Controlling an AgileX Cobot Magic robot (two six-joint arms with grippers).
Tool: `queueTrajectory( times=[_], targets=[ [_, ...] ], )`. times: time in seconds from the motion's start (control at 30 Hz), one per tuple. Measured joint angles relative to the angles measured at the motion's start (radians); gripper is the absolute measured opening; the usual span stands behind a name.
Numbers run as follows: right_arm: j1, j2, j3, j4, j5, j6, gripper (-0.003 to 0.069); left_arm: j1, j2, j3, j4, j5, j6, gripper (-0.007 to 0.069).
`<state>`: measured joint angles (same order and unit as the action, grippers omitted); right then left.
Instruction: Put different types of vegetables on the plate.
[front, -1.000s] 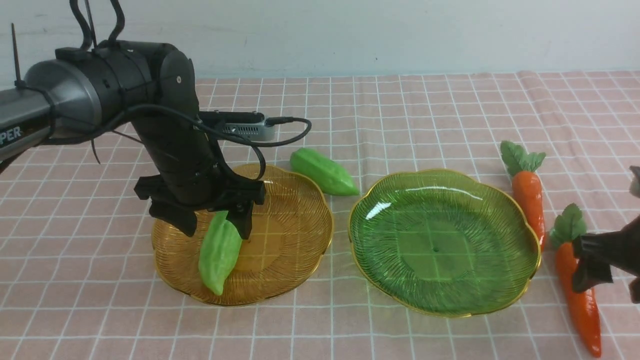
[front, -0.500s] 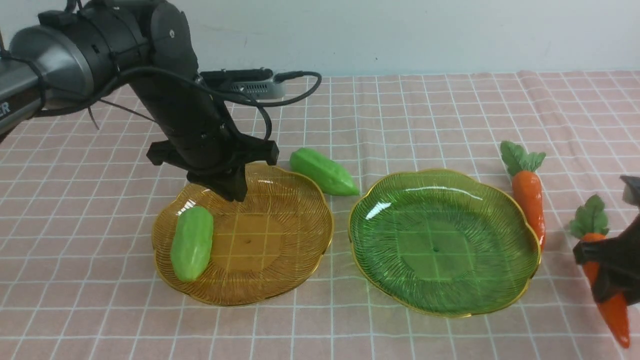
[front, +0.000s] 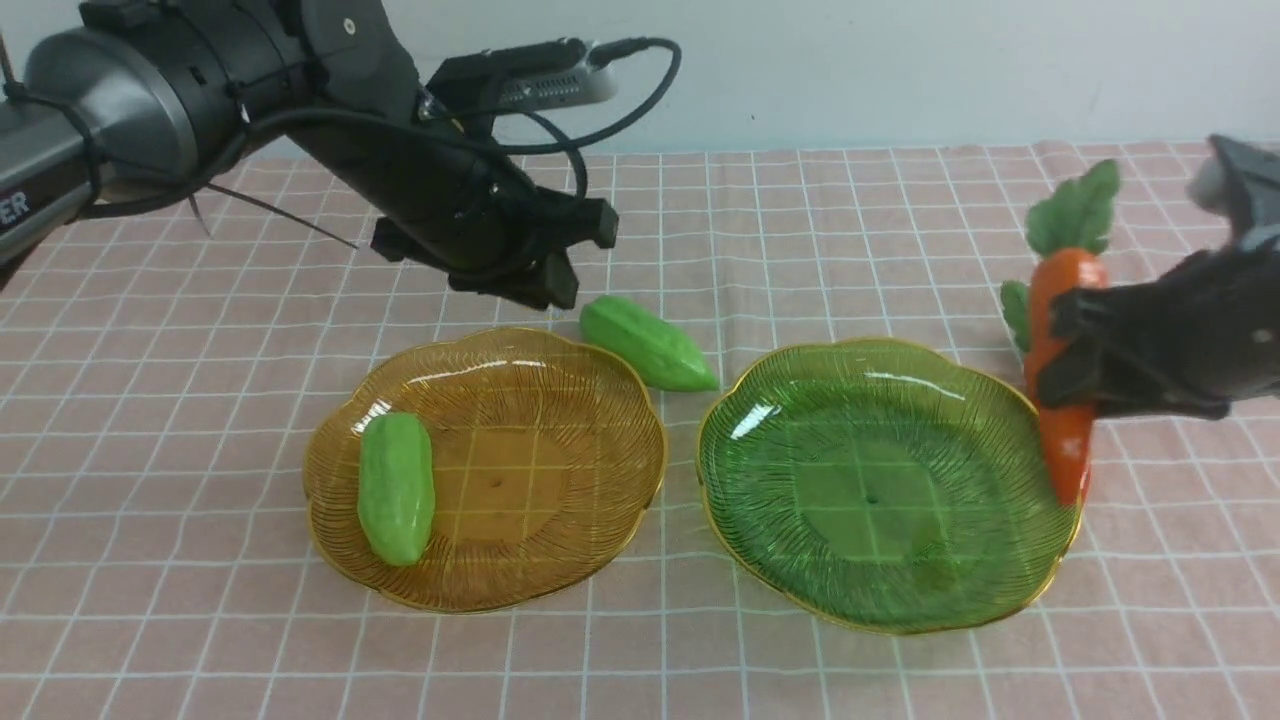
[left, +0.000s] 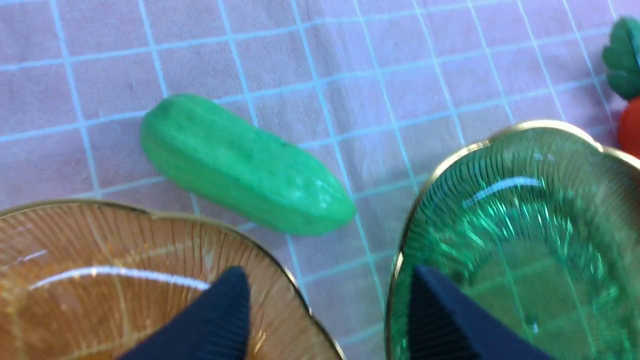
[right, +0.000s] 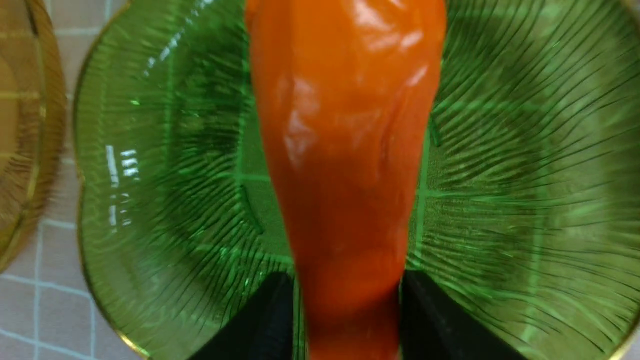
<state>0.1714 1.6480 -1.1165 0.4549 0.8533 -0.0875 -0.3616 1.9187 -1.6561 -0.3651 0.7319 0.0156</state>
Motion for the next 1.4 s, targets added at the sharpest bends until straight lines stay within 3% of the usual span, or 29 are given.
queueTrajectory(
  times=[0.1, 0.2, 0.3, 0.47, 0.93, 1.4],
  targets=[
    [0.015, 0.047, -0.008, 0.001, -0.005, 0.000, 0.0297, -0.002, 0.037, -0.003, -0.005, -0.049, -0.043, 0.0440],
    [0.021, 0.077, -0.011, 0.001, -0.007, -0.001, 0.0394, -0.002, 0.085, -0.034, -0.005, -0.056, -0.094, 0.0491],
    [0.023, 0.080, -0.013, 0.000, -0.001, -0.001, 0.0499, -0.002, 0.133, -0.077, -0.005, -0.054, -0.119, 0.0508],
    [0.023, 0.080, -0.016, -0.006, 0.040, -0.016, 0.0580, -0.002, 0.232, -0.195, -0.004, -0.035, -0.173, 0.0514],
    [0.023, 0.080, -0.016, -0.011, 0.114, -0.064, 0.0590, 0.024, 0.411, -0.381, 0.021, 0.060, -0.370, 0.0514],
    [0.023, 0.080, -0.016, -0.011, 0.116, -0.098, 0.0590, 0.024, 0.450, -0.388, 0.045, 0.049, -0.398, 0.0514]
  ],
)
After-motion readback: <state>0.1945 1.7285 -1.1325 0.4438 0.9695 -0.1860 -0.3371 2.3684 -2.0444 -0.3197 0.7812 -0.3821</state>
